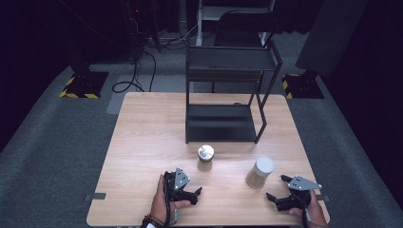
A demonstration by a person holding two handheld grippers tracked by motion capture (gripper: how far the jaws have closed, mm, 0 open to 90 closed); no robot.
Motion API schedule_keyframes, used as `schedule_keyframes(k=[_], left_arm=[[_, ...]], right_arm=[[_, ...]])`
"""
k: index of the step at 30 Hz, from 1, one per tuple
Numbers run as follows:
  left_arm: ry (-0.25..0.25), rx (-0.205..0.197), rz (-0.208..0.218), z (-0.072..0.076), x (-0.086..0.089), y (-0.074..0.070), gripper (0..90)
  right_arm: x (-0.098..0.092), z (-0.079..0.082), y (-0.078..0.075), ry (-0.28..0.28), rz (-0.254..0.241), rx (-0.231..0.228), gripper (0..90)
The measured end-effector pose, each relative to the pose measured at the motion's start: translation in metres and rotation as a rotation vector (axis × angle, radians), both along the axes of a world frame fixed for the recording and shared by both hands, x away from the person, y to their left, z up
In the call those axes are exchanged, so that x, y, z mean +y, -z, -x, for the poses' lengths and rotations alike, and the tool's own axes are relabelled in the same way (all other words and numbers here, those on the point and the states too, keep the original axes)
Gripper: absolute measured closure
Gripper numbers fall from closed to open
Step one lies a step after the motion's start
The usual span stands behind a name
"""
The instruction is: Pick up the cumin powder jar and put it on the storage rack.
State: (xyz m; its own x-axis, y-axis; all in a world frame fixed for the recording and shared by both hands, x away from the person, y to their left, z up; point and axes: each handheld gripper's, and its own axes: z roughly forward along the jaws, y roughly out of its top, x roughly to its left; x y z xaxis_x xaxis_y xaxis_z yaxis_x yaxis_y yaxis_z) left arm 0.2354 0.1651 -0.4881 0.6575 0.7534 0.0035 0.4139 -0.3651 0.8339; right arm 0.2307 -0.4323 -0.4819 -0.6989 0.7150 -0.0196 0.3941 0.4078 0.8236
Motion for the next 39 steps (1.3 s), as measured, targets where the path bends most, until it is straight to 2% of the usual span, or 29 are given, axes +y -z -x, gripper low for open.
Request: schedule_keyframes(k=[5,7,13,20,22,27,29,39], left_arm=[[-0.001,0.004,-0.005,-0.001,-0.001,-0.003,1.1],[-0.004,-0.007,0.019,-0.001,0.000,-0.006,0.9],[-0.004,-0.023,0.035,-0.004,-0.004,-0.014,1.0],[-0.008,-0.023,0.062,-0.012,-0.004,-0.020,0.9],[-0.007,-0.024,0.076,-0.015,-0.004,-0.022,0.8],[0.006,-0.044,0.071,-0.025,-0.007,-0.031,0.9],[0.007,-0.049,0.089,-0.031,-0.008,-0.035,0.9],[0.012,-0.054,0.127,-0.049,-0.012,-0.037,1.7]], right_arm=[[0.000,0.000,0.000,0.000,-0.001,0.001,0.0],[0.000,0.000,0.000,0.000,-0.001,0.001,0.0],[0.000,0.000,0.000,-0.003,0.000,0.001,0.0],[0.000,0.000,0.000,-0.002,0.000,0.001,0.0],[0.000,0.000,0.000,-0.002,0.000,0.001,0.0],[0.000,0.000,0.000,-0.003,-0.001,0.001,0.0],[0.000,0.000,0.000,-0.003,-0.001,0.001,0.0],[0.000,0.000,0.000,-0.001,-0.001,0.001,0.0]])
